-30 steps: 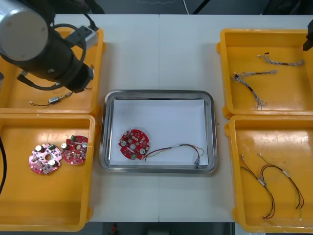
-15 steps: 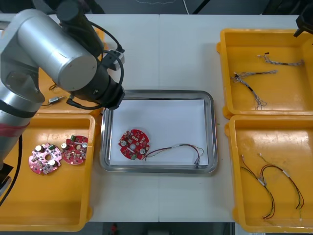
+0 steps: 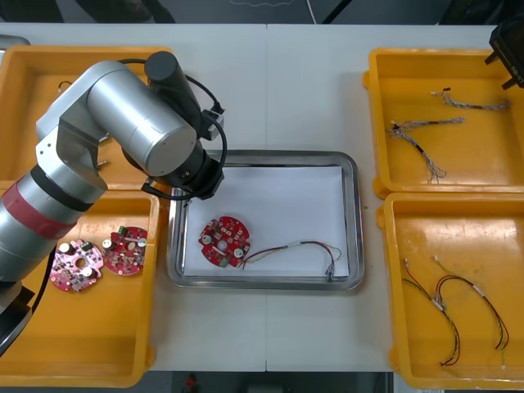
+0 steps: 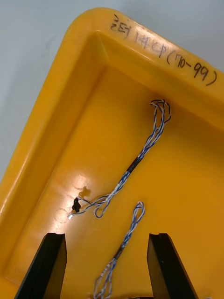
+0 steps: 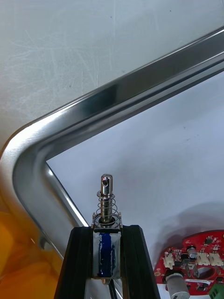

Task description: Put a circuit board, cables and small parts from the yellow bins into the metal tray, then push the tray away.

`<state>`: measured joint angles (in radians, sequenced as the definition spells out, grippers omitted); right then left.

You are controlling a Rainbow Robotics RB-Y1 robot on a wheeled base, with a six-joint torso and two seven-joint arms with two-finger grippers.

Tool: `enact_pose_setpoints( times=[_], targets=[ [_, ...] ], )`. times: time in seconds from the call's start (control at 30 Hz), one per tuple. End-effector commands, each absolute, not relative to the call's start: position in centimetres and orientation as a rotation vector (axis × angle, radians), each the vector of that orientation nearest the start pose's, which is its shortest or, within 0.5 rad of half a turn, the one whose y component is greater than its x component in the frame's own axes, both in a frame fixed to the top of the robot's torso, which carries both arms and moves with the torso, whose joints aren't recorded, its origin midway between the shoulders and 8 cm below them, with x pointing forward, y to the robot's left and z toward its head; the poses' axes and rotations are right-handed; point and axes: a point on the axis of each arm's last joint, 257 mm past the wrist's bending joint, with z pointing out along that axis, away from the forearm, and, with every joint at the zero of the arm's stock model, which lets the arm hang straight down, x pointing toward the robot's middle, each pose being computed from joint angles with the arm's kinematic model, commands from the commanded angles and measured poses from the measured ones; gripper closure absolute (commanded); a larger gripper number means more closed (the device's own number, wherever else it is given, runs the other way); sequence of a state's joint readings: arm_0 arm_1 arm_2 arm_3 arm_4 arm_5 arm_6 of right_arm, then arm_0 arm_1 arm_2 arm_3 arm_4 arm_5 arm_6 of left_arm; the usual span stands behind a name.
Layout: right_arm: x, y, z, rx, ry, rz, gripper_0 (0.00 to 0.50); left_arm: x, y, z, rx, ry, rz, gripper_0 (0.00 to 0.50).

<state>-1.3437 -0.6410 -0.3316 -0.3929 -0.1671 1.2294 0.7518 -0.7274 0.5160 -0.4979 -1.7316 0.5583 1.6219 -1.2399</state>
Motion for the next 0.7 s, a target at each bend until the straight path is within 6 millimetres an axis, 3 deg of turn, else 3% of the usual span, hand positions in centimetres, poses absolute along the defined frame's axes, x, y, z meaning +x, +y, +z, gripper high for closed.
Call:
enact_pose_setpoints(
  times=[0.03,0.47,0.53,0.6,0.63,0.7],
  targets=[
    [67.7,-40.2,-4.2,1.382,2.025,0.433,0.0,50.2,11.6,-22.5,0.579,2.565,0.035,0.498],
    [68.2,-40.9,-6.9,1.467,1.946,0.418,0.042,50.7,11.8,-24.0,0.554,2.562,0.061,0.494],
    [68.1,-41.0,-7.2,1.473,1.945,0.417,0.044,50.7,11.8,-24.0,0.549,2.562,0.058,0.395],
    [68.1,-41.3,-7.8,1.481,1.939,0.415,0.042,50.8,11.8,-24.0,0.541,2.562,0.055,0.146],
    [68.0,-41.5,-8.4,1.49,1.937,0.415,0.044,50.8,11.7,-23.8,0.538,2.559,0.055,0.076],
    [68.2,-41.7,-8.9,1.488,1.925,0.421,0.043,50.9,11.7,-23.8,0.534,2.557,0.051,0.0]
  ],
)
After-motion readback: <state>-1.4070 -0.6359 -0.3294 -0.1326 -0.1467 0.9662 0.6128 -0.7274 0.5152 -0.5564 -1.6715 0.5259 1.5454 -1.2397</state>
